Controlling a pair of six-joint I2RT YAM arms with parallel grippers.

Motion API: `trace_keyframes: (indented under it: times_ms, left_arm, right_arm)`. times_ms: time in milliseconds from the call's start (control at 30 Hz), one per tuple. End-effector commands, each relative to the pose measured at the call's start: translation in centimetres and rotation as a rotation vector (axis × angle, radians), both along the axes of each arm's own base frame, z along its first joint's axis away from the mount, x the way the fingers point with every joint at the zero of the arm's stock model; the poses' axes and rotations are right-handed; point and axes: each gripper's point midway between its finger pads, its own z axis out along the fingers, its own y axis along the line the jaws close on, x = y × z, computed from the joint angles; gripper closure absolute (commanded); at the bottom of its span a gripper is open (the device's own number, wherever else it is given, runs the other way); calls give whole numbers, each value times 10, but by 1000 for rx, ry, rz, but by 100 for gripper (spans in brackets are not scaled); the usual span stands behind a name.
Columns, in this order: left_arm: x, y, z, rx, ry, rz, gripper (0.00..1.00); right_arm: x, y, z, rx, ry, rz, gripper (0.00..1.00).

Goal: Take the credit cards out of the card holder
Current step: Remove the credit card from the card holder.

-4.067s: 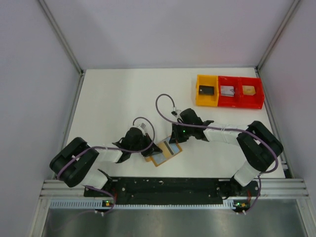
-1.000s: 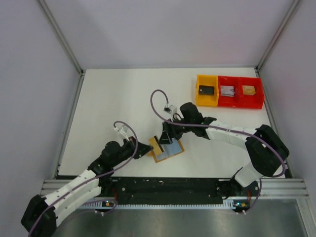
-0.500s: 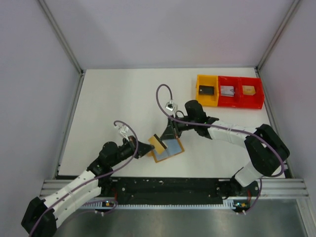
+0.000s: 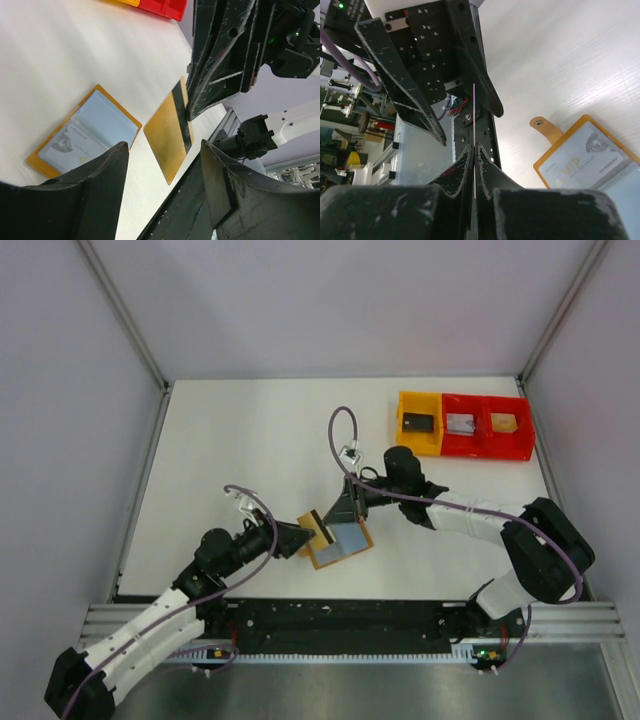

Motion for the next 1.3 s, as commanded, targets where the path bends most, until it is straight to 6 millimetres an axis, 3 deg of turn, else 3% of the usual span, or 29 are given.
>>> trace_keyframes:
  times_ms: [0,167,300,600,767,900,933,1000,1033,1167,1267]
  left_arm:
    - [8,0,14,-13,-57,29,36]
    - [6,0,19,-73,-77,26,37]
    - [-1,-5,36,-123,-127,-27,42]
    - [-4,-14,45,-121,-155,-88,70]
    - [-5,-15,51,-104,-202,-101,97]
    - [3,-12,60,-17,-251,-67,100]
    - [9,-10,63,24,-265,-35,100]
    - [20,-2,54,159,-257,25,100]
    - [25,0,58,214,-271,54,100]
    - [42,10,59,469,-313,182,100]
    - [49,7,59,603,-356,225,100]
  right_arm:
    - [2,0,33,111,-77,4,100]
    - [1,-1,41,146,-72,5,100]
    - [0,-2,46,168,-71,9,100]
    - [1,-2,55,197,-70,4,100]
    - [4,-4,59,202,-76,-13,100]
    - [15,-6,58,158,-72,-97,100]
    - [20,-8,58,140,-77,-137,97]
    - [28,-13,63,103,-87,-220,82]
    - [34,-16,63,75,-82,-276,73]
    - [53,-41,72,-28,-37,-514,42]
    - [60,-60,80,-52,26,-674,22]
